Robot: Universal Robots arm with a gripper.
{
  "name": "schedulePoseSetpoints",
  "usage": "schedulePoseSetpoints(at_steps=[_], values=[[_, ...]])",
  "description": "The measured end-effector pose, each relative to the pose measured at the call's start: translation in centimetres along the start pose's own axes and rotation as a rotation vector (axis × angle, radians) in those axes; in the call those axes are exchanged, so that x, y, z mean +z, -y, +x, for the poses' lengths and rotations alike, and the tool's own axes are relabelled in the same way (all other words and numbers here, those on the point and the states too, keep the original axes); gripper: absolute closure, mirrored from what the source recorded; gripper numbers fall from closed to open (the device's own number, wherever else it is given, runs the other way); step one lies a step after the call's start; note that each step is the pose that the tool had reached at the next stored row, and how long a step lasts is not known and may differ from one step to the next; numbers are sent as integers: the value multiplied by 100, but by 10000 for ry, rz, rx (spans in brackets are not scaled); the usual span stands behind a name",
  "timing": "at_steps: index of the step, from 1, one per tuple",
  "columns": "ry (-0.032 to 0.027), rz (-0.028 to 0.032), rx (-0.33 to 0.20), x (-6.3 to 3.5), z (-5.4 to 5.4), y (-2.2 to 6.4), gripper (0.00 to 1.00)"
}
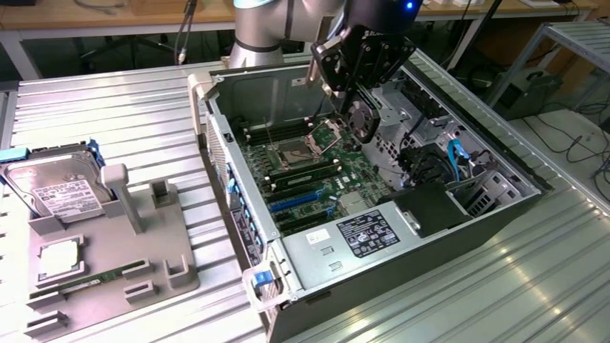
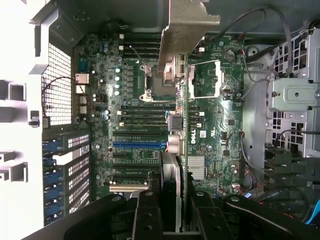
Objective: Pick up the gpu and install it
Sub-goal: 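Insert the gpu into the slot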
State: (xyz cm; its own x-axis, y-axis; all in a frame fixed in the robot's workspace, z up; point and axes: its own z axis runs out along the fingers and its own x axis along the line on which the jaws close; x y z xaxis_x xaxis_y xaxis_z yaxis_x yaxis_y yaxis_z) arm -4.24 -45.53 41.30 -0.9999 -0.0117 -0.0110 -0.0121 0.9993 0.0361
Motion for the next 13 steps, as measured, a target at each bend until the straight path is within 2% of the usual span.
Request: schedulePoseSetpoints(at_steps=[4,13], values=[[-4,-1,-133,0,0,0,73],[-31,-9,-859,0,0,0,73]])
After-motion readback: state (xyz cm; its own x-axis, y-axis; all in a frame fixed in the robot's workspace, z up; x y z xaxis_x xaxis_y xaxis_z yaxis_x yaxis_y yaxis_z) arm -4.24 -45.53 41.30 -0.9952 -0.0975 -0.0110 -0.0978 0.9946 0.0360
